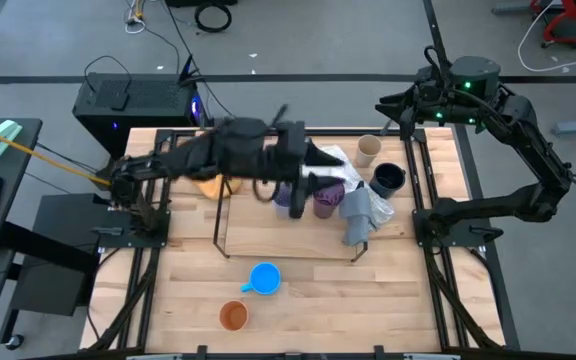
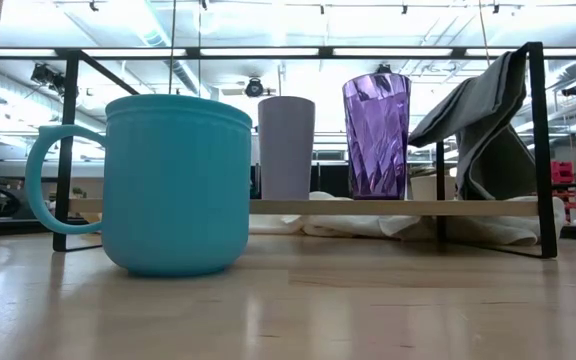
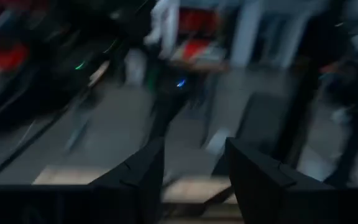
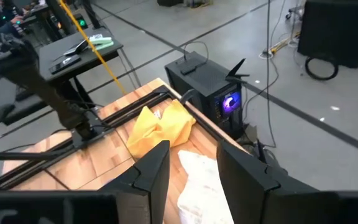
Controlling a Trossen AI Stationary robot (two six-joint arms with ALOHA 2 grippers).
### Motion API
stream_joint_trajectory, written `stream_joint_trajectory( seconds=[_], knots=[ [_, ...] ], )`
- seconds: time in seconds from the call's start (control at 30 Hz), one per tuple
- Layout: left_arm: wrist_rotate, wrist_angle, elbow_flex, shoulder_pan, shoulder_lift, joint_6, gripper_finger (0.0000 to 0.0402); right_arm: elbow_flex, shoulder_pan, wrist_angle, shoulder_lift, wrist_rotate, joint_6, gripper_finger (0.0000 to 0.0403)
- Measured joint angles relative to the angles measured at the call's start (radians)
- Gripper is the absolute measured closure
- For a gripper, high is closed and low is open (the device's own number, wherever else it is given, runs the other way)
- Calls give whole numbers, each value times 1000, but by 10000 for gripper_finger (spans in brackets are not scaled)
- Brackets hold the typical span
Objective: Stack small to large cups/mugs on shelf
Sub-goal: Put the black mug on the shelf
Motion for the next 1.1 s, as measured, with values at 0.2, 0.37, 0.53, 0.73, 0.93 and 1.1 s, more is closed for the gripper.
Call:
stream_joint_trajectory(
  seconds=[0.2,0.37,0.53,0.73,0.93,1.1],
  knots=[
    [-122,-70,-5,-108,12,66,230,0,0,-1,-69,43,0,264],
    [-248,-118,-5,-181,12,84,229,0,0,-119,-129,125,28,264],
    [-380,-125,-5,-218,-7,140,234,0,0,-282,-161,172,63,264],
    [-485,-161,-4,-222,-87,202,237,-32,0,-435,-177,179,78,263],
    [-563,-232,-3,-215,-188,230,237,-225,0,-452,-211,141,116,264],
    [-598,-298,-2,-210,-220,201,241,-368,-1,-438,-194,311,192,263]
  ],
)
